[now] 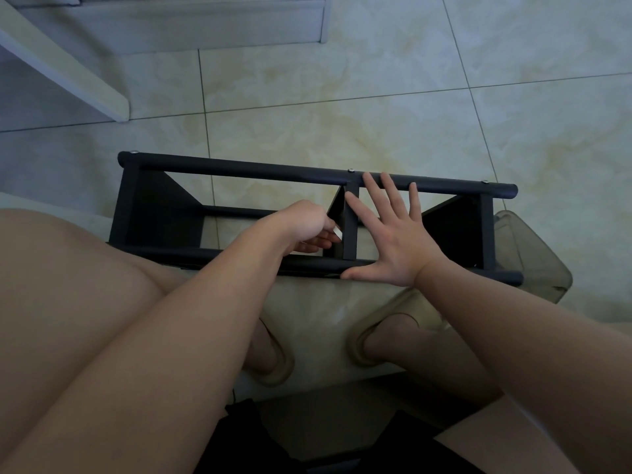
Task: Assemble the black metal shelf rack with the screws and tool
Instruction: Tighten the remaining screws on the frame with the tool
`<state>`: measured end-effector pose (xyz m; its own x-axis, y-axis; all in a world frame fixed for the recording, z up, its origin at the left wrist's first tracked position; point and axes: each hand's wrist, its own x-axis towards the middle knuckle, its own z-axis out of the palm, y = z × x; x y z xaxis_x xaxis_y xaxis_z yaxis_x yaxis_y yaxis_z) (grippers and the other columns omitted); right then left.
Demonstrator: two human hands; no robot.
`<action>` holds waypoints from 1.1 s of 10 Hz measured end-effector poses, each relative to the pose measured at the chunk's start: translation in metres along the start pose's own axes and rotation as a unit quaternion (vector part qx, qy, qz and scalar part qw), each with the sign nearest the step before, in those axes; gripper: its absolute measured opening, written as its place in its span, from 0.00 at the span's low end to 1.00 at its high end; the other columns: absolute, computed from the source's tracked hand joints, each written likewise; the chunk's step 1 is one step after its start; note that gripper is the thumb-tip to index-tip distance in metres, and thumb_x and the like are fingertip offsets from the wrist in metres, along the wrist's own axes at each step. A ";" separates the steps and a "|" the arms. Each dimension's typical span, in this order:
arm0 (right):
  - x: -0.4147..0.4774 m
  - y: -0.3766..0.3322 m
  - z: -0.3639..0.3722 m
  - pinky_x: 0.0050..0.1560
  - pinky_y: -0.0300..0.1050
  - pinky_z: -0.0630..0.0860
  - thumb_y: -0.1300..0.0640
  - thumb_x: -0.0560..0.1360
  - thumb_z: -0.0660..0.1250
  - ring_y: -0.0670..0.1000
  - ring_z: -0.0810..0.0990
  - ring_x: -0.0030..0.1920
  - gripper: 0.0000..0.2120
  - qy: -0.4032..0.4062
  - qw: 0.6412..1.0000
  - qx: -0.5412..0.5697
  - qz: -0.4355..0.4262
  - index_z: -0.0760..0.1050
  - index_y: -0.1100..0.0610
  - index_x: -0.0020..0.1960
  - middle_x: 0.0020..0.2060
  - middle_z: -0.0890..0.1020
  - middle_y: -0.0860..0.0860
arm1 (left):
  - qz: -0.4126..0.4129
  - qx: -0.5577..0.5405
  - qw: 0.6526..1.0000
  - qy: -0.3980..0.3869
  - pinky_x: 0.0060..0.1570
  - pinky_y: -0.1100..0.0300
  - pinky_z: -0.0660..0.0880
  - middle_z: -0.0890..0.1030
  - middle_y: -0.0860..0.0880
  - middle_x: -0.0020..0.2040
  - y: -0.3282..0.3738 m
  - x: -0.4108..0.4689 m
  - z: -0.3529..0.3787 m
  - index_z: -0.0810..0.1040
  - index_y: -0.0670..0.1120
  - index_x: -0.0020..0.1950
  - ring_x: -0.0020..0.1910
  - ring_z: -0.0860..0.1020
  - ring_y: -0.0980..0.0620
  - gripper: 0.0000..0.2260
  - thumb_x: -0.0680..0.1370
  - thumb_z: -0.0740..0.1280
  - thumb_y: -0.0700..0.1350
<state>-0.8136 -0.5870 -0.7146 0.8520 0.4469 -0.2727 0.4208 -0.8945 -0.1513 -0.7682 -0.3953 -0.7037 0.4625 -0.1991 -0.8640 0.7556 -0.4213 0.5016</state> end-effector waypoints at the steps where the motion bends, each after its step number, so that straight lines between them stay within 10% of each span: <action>1: -0.001 -0.001 0.000 0.75 0.72 0.35 0.15 0.64 0.51 0.61 0.35 0.81 0.59 -0.002 1.000 -0.004 0.001 0.44 0.49 0.84 0.82 0.40 0.56 | 0.006 0.018 1.000 -0.007 0.44 0.60 0.74 0.83 0.50 0.41 -0.001 0.001 -0.001 0.75 0.46 0.47 0.40 0.79 0.54 0.09 0.84 0.58 0.42; 11: 0.001 0.001 -0.002 0.76 0.71 0.34 0.15 0.64 0.50 0.60 0.35 0.81 0.59 -0.009 1.000 -0.006 0.005 0.43 0.48 0.84 0.82 0.40 0.56 | 0.057 0.265 0.961 -0.052 0.49 0.57 0.73 0.81 0.52 0.39 -0.005 -0.005 -0.016 0.81 0.50 0.39 0.43 0.77 0.51 0.14 0.78 0.66 0.34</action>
<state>-0.8115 -0.5869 -0.7128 0.8505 0.4383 -0.2906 0.4164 -0.8988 -0.1371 -0.7670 -0.3774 -0.7011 0.4589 -0.3471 -0.8179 0.3474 -0.7772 0.5247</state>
